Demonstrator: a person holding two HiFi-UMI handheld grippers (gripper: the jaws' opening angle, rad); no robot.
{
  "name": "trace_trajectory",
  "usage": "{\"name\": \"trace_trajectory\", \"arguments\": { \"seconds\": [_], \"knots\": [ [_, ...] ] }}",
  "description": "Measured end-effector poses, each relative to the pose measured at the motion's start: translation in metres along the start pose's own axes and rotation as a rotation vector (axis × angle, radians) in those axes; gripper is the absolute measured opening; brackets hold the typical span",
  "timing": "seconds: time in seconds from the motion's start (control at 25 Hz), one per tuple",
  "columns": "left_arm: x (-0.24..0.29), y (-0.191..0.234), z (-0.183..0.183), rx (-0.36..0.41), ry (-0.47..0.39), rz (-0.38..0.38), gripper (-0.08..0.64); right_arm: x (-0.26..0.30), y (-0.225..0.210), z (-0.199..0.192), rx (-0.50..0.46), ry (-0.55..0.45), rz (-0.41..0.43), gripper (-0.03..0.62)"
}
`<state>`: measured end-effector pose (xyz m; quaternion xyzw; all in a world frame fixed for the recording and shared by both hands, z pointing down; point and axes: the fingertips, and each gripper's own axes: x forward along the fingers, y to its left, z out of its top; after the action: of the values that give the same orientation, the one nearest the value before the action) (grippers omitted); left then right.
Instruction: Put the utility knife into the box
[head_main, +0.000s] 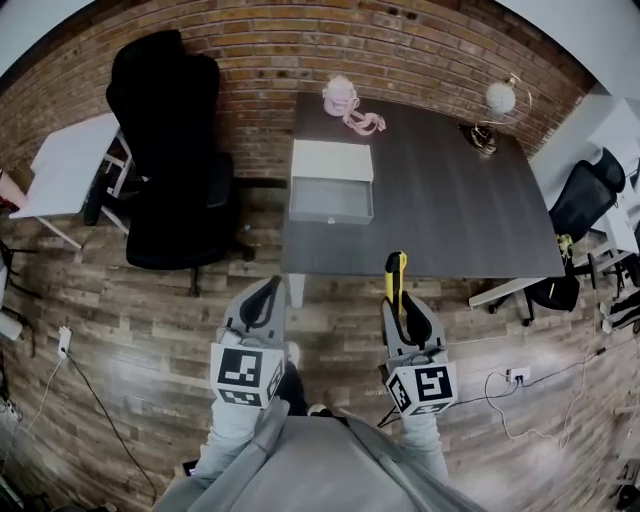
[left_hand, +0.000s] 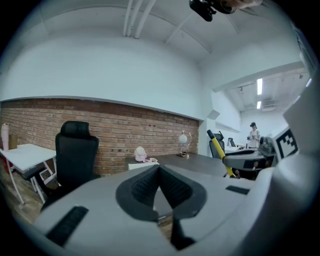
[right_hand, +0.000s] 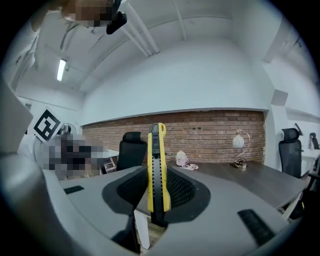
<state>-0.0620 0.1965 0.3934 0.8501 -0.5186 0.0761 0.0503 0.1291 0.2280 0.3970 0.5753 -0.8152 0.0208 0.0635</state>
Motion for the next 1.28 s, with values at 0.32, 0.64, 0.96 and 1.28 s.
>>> {"name": "trace_trajectory", "arguments": {
  "seconds": [0.32, 0.64, 0.96, 1.28],
  "knots": [
    [0.068, 0.059, 0.013, -0.002, 0.016, -0.026, 0.02, 0.085, -0.011, 0.008, 0.003, 0.027, -0.019, 0.127],
    [0.111, 0.088, 0.013, 0.004, 0.033, -0.095, 0.02, 0.13, -0.014, 0.009, 0.011, 0.034, -0.079, 0.127],
    [0.142, 0.093, 0.008, -0.005, 0.067, -0.134, 0.02, 0.16, -0.027, 0.004, 0.017, 0.076, -0.095, 0.127],
    [0.188, 0.108, 0.012, -0.026, 0.074, -0.099, 0.02, 0.209, -0.048, 0.0, 0.018, 0.098, -0.042, 0.127]
  ]
}}
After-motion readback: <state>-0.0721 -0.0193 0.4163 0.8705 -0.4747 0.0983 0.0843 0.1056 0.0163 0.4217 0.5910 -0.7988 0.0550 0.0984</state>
